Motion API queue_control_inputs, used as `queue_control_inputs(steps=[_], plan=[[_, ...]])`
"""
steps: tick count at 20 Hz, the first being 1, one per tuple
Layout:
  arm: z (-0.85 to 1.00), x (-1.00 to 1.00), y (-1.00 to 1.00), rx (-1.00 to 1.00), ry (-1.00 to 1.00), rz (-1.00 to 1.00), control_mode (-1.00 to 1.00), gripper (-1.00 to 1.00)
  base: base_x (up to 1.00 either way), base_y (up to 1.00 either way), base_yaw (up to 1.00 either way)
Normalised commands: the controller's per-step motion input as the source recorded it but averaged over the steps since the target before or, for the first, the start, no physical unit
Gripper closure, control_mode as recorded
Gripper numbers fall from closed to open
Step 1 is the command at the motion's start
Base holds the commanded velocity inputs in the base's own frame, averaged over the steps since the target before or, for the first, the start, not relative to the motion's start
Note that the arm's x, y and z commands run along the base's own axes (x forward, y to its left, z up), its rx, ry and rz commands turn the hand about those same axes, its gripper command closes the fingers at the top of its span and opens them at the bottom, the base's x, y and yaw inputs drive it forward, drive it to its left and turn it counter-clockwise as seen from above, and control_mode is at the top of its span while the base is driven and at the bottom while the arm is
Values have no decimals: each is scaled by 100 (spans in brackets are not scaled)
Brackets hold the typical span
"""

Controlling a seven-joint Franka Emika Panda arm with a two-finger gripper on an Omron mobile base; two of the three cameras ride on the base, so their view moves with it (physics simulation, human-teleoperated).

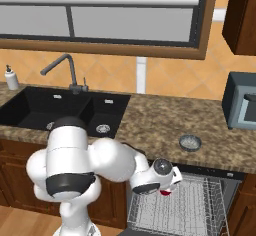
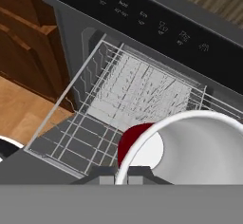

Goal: Pick up the cup and bowl from the counter, place them in the dishwasher, and close the dishwasher door.

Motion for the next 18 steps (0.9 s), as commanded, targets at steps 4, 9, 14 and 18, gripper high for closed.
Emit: queue_control_inputs(steps=[4, 9, 14, 18], plan=[[-40, 0, -11, 0, 0, 0, -100, 100, 0, 0, 0], [-48, 0, 0, 0, 0, 0, -100, 100, 0, 0, 0], [-50, 0, 0, 0, 0, 0, -100, 100, 0, 0, 0], [-48, 0, 0, 0, 0, 0, -100, 100, 0, 0, 0]])
